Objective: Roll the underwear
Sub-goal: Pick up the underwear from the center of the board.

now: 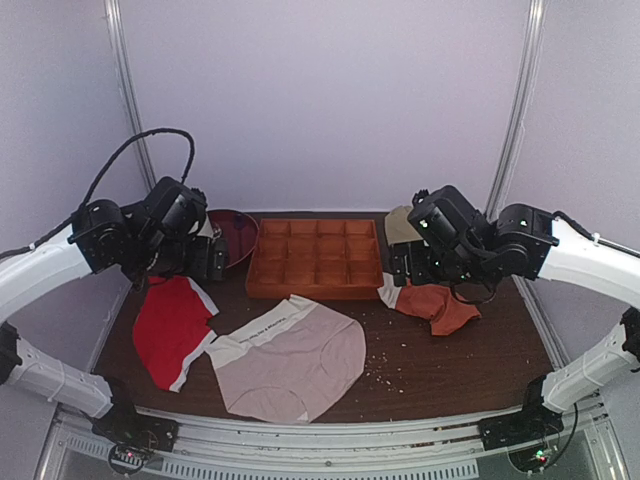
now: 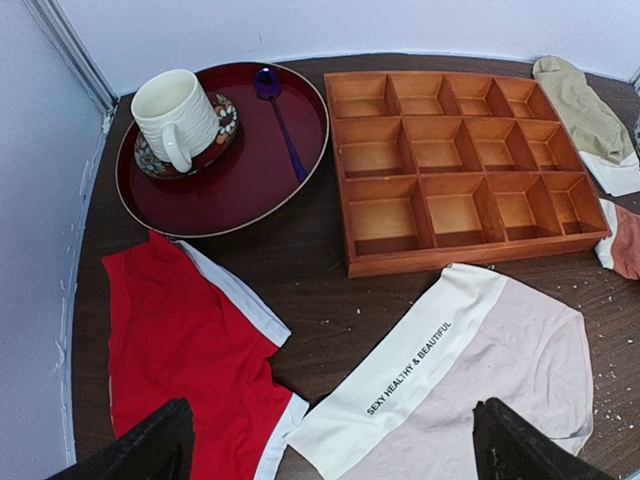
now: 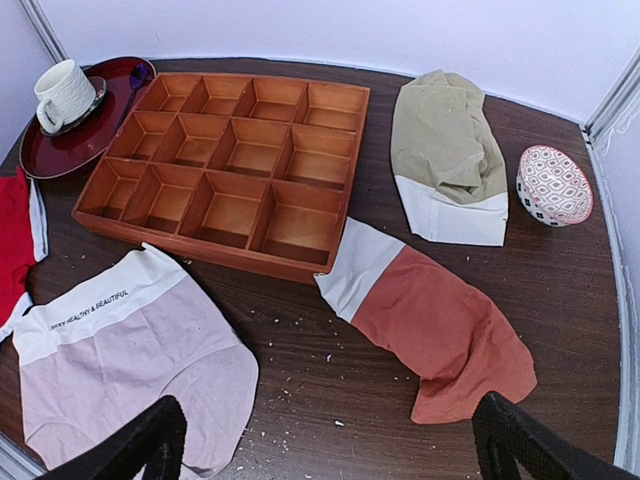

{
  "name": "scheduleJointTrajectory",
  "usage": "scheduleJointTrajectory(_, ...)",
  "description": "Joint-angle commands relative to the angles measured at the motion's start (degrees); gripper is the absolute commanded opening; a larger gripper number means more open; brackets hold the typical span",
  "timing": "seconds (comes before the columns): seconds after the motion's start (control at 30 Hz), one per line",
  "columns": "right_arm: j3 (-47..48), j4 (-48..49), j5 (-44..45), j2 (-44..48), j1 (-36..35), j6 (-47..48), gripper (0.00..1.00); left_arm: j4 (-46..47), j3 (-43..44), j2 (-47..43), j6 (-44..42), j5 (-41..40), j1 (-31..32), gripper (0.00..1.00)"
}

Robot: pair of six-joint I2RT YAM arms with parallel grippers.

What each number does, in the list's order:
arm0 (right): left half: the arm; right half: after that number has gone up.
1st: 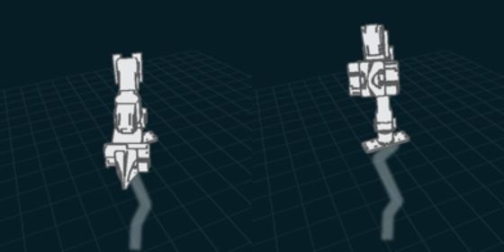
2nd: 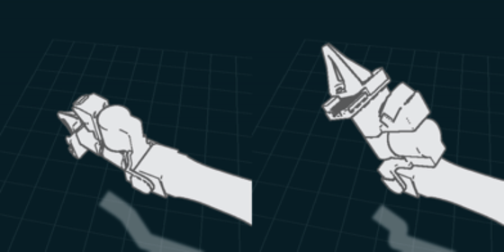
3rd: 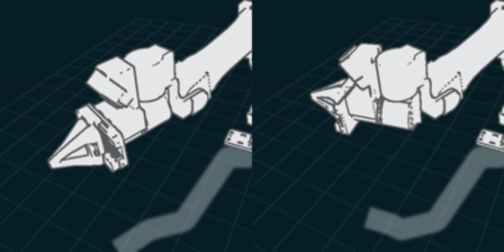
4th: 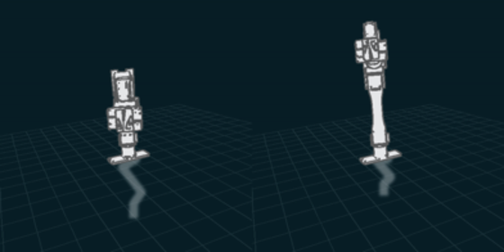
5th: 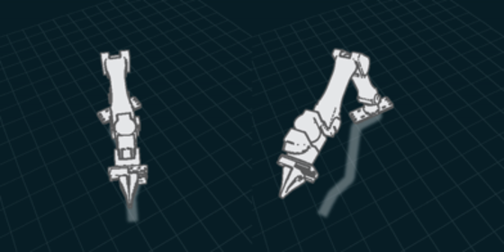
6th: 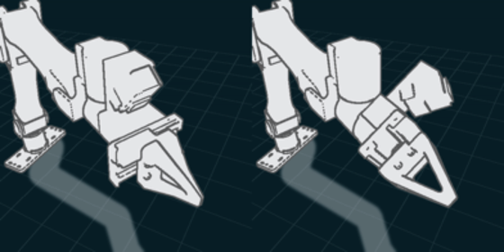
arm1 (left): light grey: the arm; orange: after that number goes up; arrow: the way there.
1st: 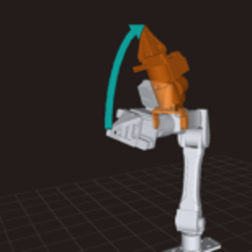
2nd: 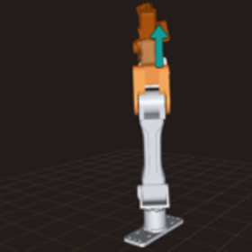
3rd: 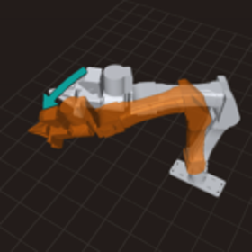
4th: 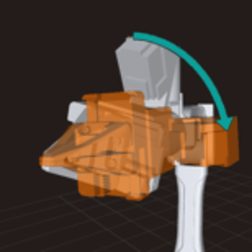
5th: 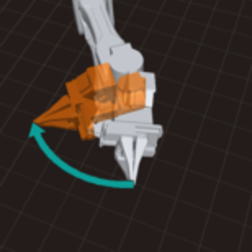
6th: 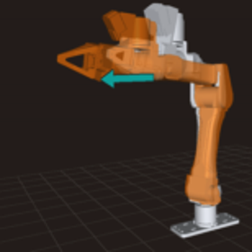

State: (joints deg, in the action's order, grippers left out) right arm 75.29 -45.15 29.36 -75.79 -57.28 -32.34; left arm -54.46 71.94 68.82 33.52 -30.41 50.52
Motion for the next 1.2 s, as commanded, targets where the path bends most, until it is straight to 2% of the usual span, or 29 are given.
scheduleJointTrajectory(0.0, -0.1, 1.7, 1.2, 2.0, -0.5, 3.4, 1.00, 1.7, -1.4, -1.9, 2.2, 0.5, 0.0, 0.98)
scheduleJointTrajectory(0.17, -1.5, 4.1, 0.0, 2.5, -0.4, 4.5, 1.00, 0.5, -2.7, -2.6, 5.5, 0.8, -0.1, 0.97)
scheduleJointTrajectory(0.27, -1.5, 4.3, -1.2, 1.7, -0.7, 5.1, 1.00, -2.3, -4.8, -3.0, 12.0, 1.6, -0.1, 0.97)
scheduleJointTrajectory(0.37, -2.3, 4.5, -1.6, 1.1, -1.6, 4.8, 1.00, -3.3, -8.8, -3.6, 19.2, 6.6, -0.1, 0.93)
scheduleJointTrajectory(0.4, -2.9, 5.0, -1.8, 1.0, -1.9, 4.6, 1.00, -3.3, -10.1, -3.9, 21.3, 8.6, -0.1, 0.91)
scheduleJointTrajectory(0.47, -3.9, 6.1, -2.5, 0.8, -2.4, 4.0, 1.00, -2.4, -13.4, -5.0, 25.9, 11.7, -0.1, 0.79)
scheduleJointTrajectory(0.53, -4.9, 7.3, -3.5, 0.6, -2.9, 3.6, 1.00, -0.4, -17.3, -6.7, 29.4, 14.2, -0.2, 0.73)
scheduleJointTrajectory(0.6, -5.2, 8.0, -4.5, 0.1, -3.2, 3.7, 1.00, 1.0, -21.3, -8.8, 33.4, 15.7, -0.1, 0.61)
scheduleJointTrajectory(0.67, -4.9, 8.1, -4.9, -0.8, -3.5, 4.0, 1.00, 2.9, -25.6, -10.8, 38.1, 18.1, -0.1, 0.56)
scheduleJointTrajectory(0.83, -4.2, 9.1, -5.6, -2.2, -3.6, 5.0, 1.00, 8.9, -35.7, -14.4, 45.8, 23.2, -0.1, 0.55)
scheduleJointTrajectory(1.17, -2.9, 9.2, -6.4, -3.4, -3.7, 5.9, 1.00, 19.5, -42.1, -12.5, 50.3, 24.0, -2.3, 0.54)
